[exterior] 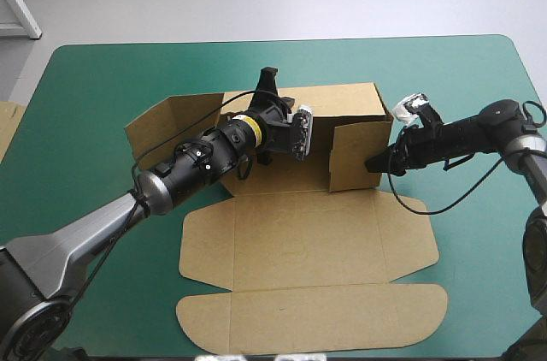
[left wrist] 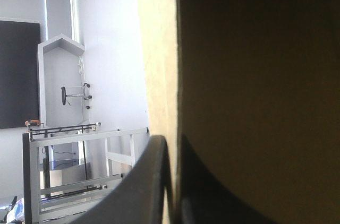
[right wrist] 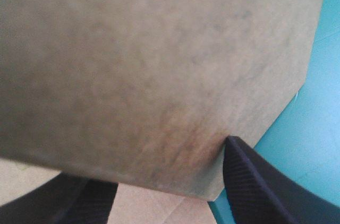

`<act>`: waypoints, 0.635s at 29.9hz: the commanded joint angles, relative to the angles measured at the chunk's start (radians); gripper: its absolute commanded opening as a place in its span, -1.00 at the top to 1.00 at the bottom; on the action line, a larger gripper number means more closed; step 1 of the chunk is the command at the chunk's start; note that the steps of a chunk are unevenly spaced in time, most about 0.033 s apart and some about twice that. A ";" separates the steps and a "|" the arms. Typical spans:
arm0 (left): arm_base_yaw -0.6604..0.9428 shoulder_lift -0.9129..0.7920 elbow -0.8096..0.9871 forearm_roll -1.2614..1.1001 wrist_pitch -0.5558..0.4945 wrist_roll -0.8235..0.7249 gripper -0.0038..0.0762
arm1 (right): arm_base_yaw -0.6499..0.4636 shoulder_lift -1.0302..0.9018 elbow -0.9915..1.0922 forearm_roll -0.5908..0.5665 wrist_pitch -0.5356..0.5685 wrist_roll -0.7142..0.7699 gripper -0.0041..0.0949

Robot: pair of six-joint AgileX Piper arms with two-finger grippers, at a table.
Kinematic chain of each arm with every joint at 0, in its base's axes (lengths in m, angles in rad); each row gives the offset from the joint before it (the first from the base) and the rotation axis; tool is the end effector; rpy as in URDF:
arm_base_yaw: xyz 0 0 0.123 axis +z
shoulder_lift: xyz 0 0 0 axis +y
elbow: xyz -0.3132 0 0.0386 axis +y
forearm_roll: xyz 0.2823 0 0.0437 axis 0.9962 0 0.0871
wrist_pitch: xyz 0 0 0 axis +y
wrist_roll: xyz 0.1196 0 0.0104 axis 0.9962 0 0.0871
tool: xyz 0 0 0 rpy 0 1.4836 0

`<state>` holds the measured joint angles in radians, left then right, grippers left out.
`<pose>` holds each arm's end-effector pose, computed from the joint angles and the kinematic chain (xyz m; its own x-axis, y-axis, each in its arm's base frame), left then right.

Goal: Fold the box

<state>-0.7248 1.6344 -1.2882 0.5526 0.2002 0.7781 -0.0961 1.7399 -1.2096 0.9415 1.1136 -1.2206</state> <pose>0.3432 -0.2872 0.3286 0.4932 0.8507 -0.1819 0.4475 -0.0688 0.8916 0.3837 0.0505 0.2402 -0.6802 -0.3668 -0.6346 -0.6922 0.6064 0.3914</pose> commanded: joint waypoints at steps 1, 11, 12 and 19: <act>-0.014 -0.022 -0.014 -0.034 0.004 -0.022 0.93 | 0.038 -0.080 -0.020 0.043 -0.073 0.012 -0.12; -0.014 -0.022 -0.014 -0.036 0.011 -0.045 0.93 | 0.050 -0.131 0.035 0.075 -0.093 0.042 -0.11; -0.014 -0.022 -0.014 -0.036 0.011 -0.045 0.93 | 0.050 -0.141 0.061 0.084 -0.109 0.032 -0.11; -0.014 -0.022 -0.014 -0.036 0.011 -0.045 0.93 | 0.050 -0.241 0.252 0.330 -0.300 -0.182 -0.11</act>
<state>-0.7248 1.6347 -1.2890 0.5526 0.2036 0.7592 -0.0473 1.5749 -0.9952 1.0864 0.8541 -1.2863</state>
